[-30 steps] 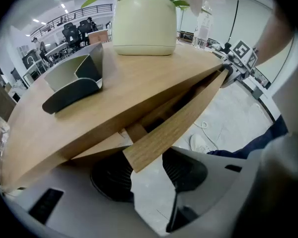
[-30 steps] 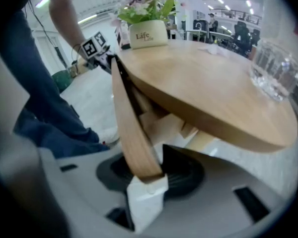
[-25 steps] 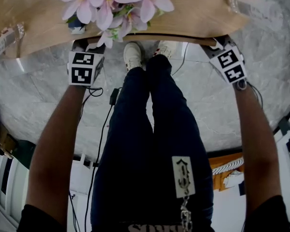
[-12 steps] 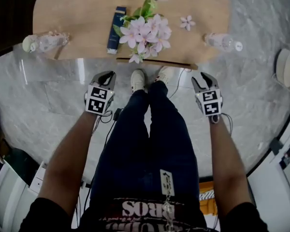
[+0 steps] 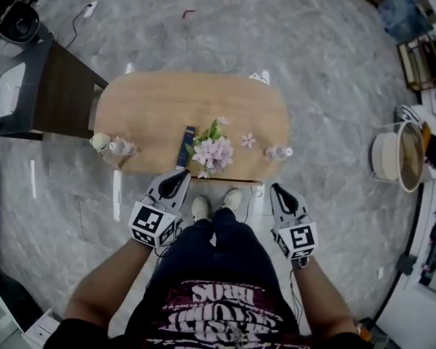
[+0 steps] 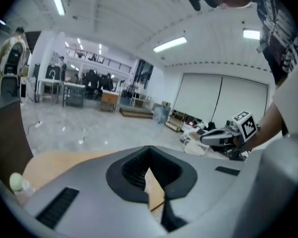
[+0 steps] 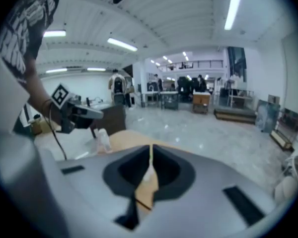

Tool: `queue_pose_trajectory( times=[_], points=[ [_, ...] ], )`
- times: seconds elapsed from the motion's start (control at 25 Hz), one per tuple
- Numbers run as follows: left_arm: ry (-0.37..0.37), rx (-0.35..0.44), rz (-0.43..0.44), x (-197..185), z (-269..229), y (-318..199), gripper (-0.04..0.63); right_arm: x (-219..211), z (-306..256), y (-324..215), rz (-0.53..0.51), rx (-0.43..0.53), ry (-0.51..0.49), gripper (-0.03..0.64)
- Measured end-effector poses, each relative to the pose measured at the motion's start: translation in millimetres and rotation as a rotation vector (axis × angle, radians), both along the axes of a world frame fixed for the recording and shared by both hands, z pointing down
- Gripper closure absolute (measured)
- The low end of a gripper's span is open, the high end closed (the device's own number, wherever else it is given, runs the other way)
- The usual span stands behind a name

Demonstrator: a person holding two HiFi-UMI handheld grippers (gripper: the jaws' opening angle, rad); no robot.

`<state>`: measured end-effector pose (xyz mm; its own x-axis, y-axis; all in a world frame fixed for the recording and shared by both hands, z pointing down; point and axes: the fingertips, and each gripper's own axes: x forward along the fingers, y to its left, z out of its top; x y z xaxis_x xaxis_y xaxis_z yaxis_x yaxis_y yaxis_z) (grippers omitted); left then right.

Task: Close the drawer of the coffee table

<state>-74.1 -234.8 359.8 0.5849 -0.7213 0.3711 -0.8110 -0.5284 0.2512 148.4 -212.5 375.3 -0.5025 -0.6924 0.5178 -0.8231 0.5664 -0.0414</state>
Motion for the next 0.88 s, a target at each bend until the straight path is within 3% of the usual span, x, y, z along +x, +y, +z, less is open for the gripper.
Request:
queue_pose_trajectory(
  times=[0.2,0.4,0.64,0.88],
  points=[
    [-0.022,0.300,-0.089,9,-149,-9,0.572,-25,-135,1,-0.005,0.211,-0.074,0.575],
    [-0.068,0.457,-0.102,18,-202,-12,0.572,-33,-188,-10,0.084,0.364,-0.185,0.580],
    [-0.055,0.510,-0.096,17,-214,-21,0.572,-52,-195,-17,0.033,0.412,-0.160,0.581],
    [-0.062,0.495,-0.097,6,-211,-20,0.571,-63,-194,-18,0.026,0.404,-0.171,0.581]
  ],
)
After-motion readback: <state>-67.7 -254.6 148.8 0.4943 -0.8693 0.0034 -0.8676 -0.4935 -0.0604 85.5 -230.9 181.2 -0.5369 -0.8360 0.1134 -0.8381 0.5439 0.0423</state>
